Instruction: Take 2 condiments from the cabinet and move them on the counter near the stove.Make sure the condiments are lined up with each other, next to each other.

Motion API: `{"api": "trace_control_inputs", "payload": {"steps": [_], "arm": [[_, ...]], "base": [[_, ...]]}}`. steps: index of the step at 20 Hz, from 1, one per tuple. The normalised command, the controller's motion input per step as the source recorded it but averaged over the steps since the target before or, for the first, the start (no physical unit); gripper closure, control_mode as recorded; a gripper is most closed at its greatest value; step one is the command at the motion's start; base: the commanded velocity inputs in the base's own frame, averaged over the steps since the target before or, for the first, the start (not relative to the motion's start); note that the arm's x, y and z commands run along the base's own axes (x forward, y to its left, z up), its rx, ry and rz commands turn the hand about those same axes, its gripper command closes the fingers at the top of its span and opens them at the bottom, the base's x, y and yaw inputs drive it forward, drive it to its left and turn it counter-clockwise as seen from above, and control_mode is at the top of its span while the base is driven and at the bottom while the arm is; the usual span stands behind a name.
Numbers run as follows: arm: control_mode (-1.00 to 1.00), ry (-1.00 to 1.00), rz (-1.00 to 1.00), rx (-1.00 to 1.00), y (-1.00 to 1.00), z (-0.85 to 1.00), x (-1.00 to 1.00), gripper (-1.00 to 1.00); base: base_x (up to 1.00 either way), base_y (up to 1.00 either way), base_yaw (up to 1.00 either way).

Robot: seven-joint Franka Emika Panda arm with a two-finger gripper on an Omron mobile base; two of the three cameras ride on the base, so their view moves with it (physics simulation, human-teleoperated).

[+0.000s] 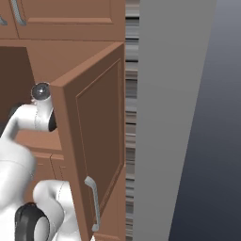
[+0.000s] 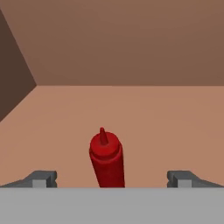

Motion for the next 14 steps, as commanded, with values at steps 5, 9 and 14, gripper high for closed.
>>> {"api": "trace_control_inputs", "payload": {"steps": [5,9,14], "arm": [[-1.00,0.00,0.00,0.00,0.07,-0.11,0.25,-1.00],[-1.00,0.00,0.00,0.00,0.17,-0.18,0.19,-1.00],[-1.00,0.00,0.00,0.00,0.02,-0.09,0.15,-1.00]], "base": [[0.00,0.00,0.00],[0.00,0.00,0.00],[0.00,0.00,0.00]]}}
